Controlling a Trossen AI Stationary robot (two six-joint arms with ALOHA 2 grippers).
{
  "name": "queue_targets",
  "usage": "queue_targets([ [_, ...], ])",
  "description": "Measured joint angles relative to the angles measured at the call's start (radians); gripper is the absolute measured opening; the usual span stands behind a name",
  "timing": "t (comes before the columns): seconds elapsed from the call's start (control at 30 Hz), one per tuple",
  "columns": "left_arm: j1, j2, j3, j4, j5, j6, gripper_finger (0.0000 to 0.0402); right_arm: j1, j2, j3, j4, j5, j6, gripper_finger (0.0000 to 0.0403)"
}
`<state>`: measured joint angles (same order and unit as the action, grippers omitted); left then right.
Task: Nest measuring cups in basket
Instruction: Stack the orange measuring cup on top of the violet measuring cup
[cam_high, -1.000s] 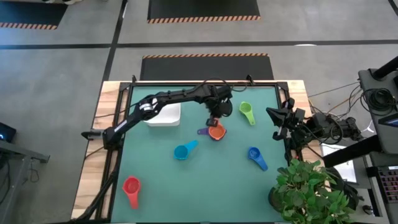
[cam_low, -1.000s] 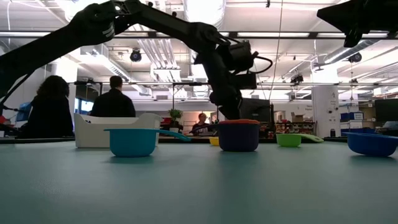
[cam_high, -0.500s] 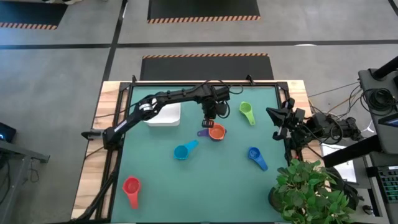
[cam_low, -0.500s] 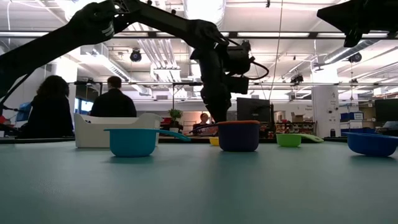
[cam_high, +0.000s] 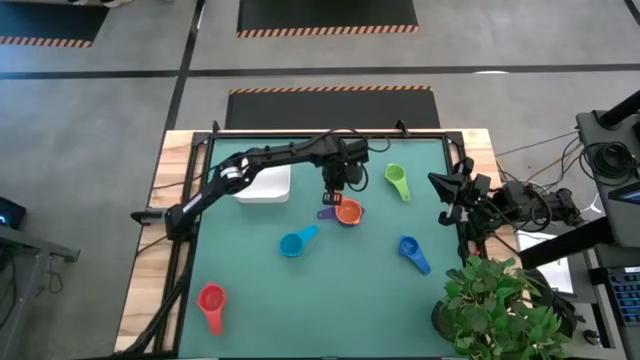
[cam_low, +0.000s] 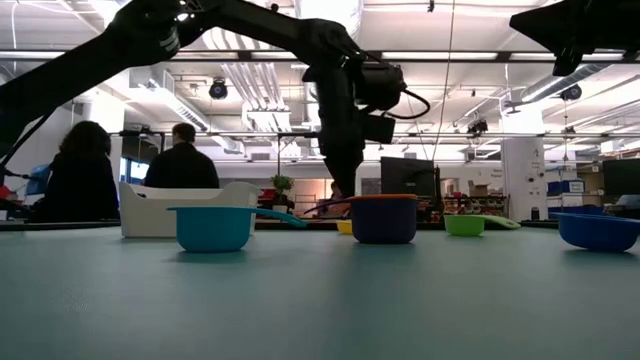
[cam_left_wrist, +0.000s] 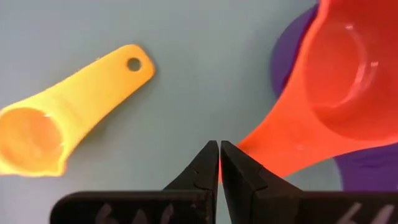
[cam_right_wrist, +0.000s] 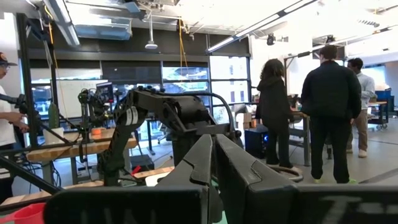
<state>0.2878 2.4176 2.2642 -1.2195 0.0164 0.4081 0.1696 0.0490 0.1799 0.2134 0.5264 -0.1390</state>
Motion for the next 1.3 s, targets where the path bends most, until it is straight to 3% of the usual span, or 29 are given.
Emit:
queue_targets([
  [0.13, 0.0, 0.0, 0.0, 0.002, -0.053, 0.003, 0.0, 0.0, 0.0, 0.0, 0.0, 0.0, 0.0, 0.0009],
  [0.67, 0.0, 0.0, -0.058, 0.066, -0.059, 0.021, 0.0, 0.0, 0.0, 0.0, 0.0, 0.0, 0.001, 0.0009],
  [1.3, -0.075, -0.004, -0.066, -0.065, -0.061, -0.108, 0.0, 0.0, 0.0, 0.0, 0.0, -0.001, 0.001, 0.0009],
])
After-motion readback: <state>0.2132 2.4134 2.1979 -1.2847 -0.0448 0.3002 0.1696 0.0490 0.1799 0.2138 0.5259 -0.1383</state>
